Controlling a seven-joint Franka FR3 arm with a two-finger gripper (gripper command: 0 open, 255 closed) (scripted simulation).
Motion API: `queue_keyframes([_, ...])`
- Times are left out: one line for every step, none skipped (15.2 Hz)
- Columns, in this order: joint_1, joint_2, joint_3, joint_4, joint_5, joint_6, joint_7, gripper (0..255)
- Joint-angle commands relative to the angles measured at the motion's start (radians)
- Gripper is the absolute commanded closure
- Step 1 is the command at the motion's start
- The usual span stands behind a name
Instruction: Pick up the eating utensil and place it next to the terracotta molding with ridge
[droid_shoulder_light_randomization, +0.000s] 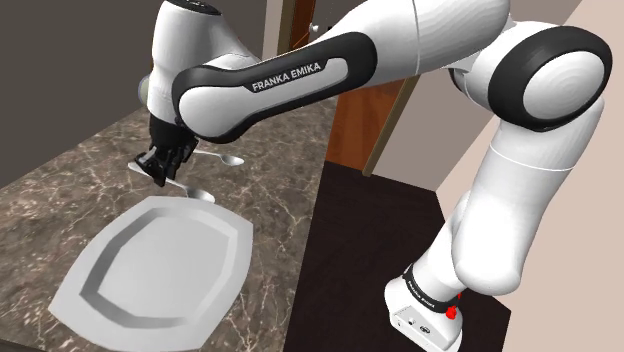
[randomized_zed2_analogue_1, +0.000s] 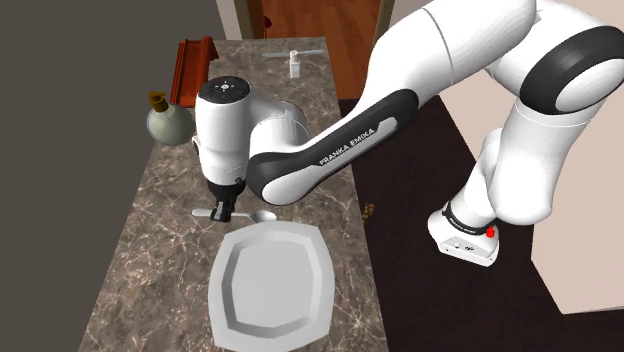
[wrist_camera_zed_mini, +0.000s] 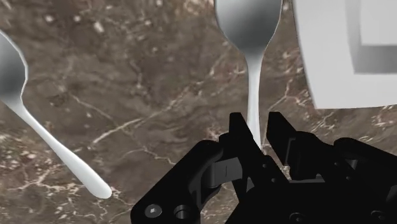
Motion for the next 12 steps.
queue_keyframes([-0.002,-0.011,0.002,0.013,0.005,-0.023,-0.003,255])
queue_keyframes([-0.002,-0.016,0.002,0.02,0.007,-0.035,-0.003,255])
queue_keyframes([-0.003,-0.021,0.003,0.028,0.009,-0.047,-0.004,255])
queue_keyframes([-0.003,-0.025,0.003,0.036,0.011,-0.06,-0.005,255])
queue_keyframes([-0.004,-0.029,0.004,0.044,0.013,-0.072,-0.005,255])
queue_keyframes([-0.004,-0.034,0.005,0.053,0.015,-0.084,-0.006,255])
queue_keyframes([-0.005,-0.037,0.005,0.061,0.016,-0.097,-0.006,255])
queue_keyframes([-0.005,-0.041,0.005,0.07,0.018,-0.109,-0.007,255])
queue_keyframes([-0.006,-0.045,0.006,0.079,0.019,-0.122,-0.007,255])
queue_keyframes([-0.006,-0.048,0.006,0.089,0.021,-0.134,-0.008,255])
queue_keyframes([-0.006,-0.051,0.007,0.098,0.022,-0.147,-0.008,255])
queue_keyframes([-0.006,-0.054,0.007,0.108,0.023,-0.159,-0.008,255])
